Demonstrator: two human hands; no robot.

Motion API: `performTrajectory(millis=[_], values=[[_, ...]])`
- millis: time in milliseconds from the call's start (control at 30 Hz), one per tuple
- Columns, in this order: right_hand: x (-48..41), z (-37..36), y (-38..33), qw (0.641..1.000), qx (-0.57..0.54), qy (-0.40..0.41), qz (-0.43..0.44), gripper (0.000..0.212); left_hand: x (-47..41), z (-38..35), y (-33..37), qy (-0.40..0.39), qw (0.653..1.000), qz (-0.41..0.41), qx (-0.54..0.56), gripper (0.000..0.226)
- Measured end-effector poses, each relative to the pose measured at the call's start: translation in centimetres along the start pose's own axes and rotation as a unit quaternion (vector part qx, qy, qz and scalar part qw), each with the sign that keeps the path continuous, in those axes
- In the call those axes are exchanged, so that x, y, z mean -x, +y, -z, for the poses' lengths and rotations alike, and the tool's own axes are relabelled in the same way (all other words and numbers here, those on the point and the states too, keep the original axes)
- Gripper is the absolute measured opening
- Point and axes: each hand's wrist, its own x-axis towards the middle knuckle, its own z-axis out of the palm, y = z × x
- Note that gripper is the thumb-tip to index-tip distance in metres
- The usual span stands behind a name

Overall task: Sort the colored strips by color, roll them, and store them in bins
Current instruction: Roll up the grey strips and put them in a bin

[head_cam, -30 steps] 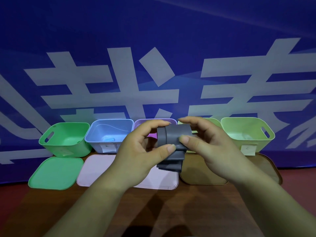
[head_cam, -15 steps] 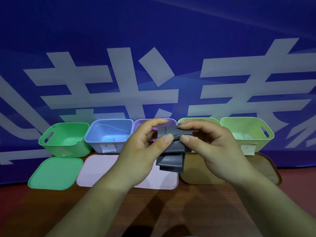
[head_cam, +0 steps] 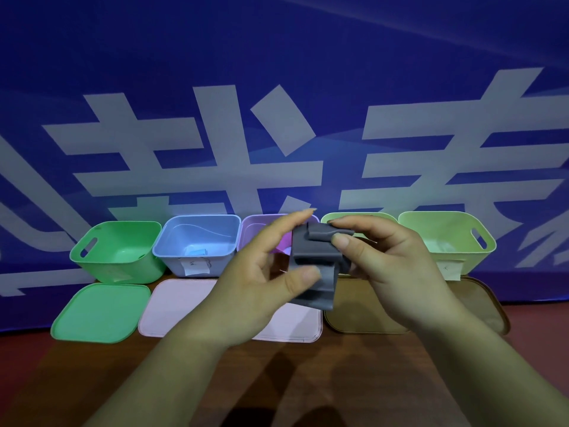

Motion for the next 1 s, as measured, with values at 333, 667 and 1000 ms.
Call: performTrajectory(millis=[333,667,1000], values=[[-0.1,-0.1,0.6,0.999,0.011,0.025,-0.047,0.012,-0.8,0.5,-0.7,0.034,0.995,-0.042,-0.078,0.048],[0.2,1.1,1.7,0.992,-0.071,0.06,-0.085,0.016,-2.8,-0.6,-1.8,0.021,0.997,-0.002,-0.074,0.046],[-1.4,11.0,5.2,0.993,-0.036,0.087,-0.076,0.03,-10.6,-6.8,-5.0,-0.028,0.985,0.003,-0.168,0.042]])
